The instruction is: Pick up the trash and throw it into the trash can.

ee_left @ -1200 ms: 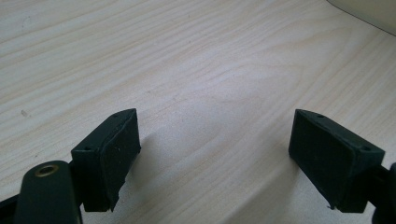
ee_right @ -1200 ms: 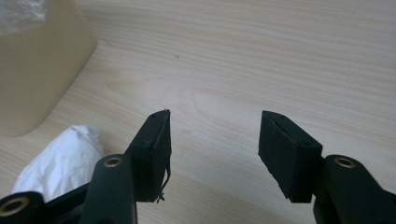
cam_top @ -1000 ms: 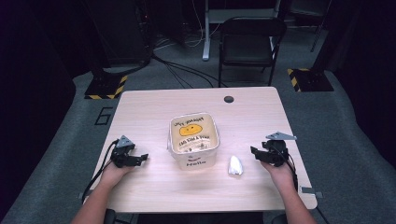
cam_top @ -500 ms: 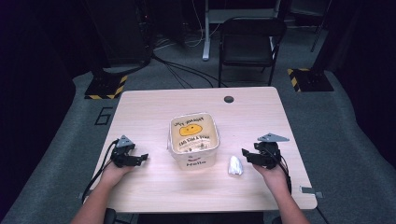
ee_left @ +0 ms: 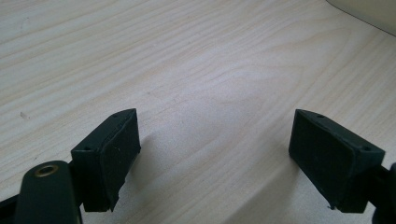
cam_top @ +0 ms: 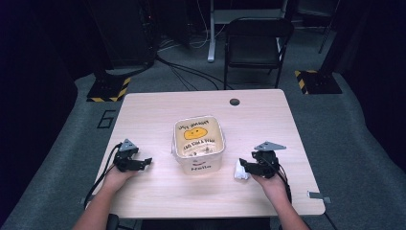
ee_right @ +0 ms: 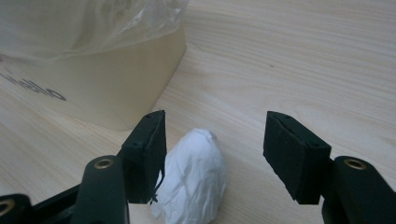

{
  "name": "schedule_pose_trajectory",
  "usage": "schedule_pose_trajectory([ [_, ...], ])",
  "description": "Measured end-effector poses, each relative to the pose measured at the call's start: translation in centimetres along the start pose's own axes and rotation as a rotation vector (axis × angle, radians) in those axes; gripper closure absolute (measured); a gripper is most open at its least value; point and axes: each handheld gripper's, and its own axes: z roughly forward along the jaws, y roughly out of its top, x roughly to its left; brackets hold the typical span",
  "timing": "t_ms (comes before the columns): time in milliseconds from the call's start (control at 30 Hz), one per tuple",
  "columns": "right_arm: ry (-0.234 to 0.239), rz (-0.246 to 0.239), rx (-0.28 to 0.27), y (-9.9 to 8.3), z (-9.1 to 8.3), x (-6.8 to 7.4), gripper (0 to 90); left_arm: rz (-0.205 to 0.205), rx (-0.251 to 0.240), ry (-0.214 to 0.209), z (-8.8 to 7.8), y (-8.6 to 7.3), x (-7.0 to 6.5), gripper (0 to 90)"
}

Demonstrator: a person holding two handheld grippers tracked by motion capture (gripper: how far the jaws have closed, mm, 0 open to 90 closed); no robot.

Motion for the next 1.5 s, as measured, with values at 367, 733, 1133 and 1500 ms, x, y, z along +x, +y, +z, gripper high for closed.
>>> schedule_pose_trajectory([
  [367, 0.013, -0.003, 0.029, -1.0, 1.2, 0.7, 38.9, 0.001, 0.002, -0.001, 0.0, 0.0, 0.0, 16.4],
  [733, 0.013, -0.017, 0.065, -1.8, 2.3, 1.2, 36.7, 0.0, -0.002, 0.001, 0.0, 0.0, 0.0, 16.4],
  [1133, 0.015, -0.042, 0.113, -2.3, 3.4, 1.4, 36.9, 0.0, -0.002, 0.001, 0.0, 0.0, 0.0, 16.4],
  [1500, 0.026, -0.076, 0.124, -2.2, 3.6, 1.9, 47.1, 0.0, 0.003, -0.001, 0.0, 0.0, 0.0, 16.5],
])
